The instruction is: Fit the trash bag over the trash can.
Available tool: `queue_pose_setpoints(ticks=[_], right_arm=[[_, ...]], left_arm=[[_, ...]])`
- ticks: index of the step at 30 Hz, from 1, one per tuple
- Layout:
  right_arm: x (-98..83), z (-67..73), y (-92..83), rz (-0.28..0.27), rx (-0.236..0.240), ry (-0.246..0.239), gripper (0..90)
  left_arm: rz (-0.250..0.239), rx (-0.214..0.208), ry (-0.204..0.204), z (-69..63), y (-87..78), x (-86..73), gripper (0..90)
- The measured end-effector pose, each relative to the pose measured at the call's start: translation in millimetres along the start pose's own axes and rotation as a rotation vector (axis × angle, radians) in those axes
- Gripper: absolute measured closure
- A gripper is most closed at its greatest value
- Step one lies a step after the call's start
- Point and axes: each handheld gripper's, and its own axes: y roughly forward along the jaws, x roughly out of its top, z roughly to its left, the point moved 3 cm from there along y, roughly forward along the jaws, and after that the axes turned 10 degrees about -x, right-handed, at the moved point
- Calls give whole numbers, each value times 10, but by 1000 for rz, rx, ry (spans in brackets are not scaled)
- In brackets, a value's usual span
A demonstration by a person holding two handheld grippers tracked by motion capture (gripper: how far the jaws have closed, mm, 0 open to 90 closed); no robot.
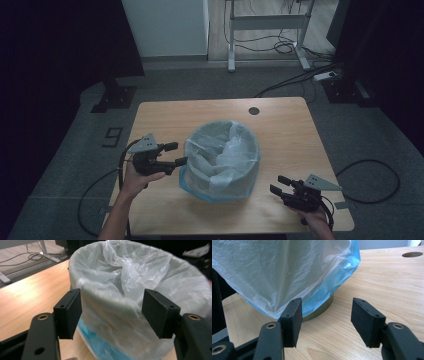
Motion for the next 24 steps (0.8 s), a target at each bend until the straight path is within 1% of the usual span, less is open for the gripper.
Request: queue_pose_setpoints(ticks=[2,6,9,11,14,18,24], right_arm=[[-1,2,0,1,-1,-1,418],[-5,13,-1,2,-1,-3,418],[-10,10,6,5,-2,-4,418],[-14,8,10,7,-2,-4,418],[-15,5,10,7,-4,-4,418],[-12,-8,4,4,-9,-3,418],[-3,-22,-11,-1,-16,-1,416]], left_arm=[[-12,14,-6,-9,-66,-96,324],[-47,26,-28,-16,-201,-262,325],[-58,38,-41,-6,-280,-375,325],[-63,40,-55,4,-308,-448,326],[-54,46,-65,8,-305,-556,327],[-47,47,-75,6,-274,-635,326],[-38,44,-73,5,-238,-619,327]])
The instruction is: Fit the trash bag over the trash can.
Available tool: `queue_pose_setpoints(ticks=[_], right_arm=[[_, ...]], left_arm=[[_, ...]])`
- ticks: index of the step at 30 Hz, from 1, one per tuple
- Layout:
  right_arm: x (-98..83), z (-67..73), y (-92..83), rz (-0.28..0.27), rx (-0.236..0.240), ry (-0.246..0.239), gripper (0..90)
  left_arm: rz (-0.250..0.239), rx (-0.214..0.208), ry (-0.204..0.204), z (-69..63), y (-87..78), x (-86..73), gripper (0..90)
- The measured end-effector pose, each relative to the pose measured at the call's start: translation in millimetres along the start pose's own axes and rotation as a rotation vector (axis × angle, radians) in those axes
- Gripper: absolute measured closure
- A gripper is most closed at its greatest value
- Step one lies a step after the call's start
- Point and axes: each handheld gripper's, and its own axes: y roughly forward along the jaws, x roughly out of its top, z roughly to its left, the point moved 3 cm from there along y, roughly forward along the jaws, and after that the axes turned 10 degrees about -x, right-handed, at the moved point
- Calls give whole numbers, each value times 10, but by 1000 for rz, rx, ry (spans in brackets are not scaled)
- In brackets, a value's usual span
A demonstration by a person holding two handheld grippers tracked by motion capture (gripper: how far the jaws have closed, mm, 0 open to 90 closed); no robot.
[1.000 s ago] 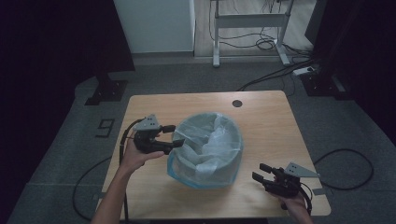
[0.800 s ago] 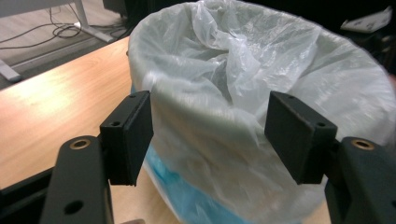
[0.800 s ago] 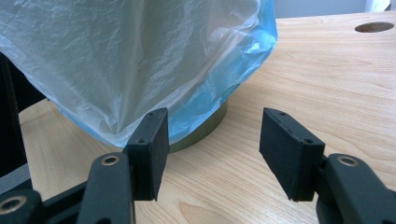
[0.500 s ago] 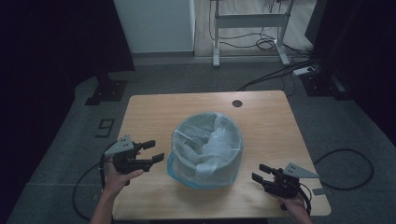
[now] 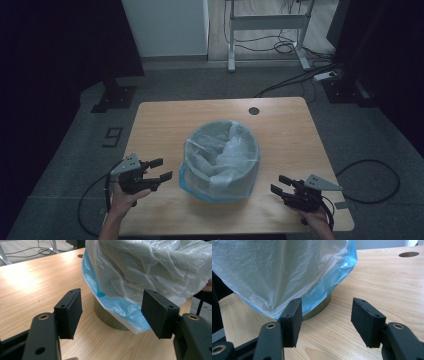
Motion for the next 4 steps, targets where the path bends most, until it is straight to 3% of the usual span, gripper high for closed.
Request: queue_pose_setpoints(ticks=[4], right_arm=[[4,-23,1,-4,-6,6,413]], left_arm=[[7,2,-1,3,28,-2,327]])
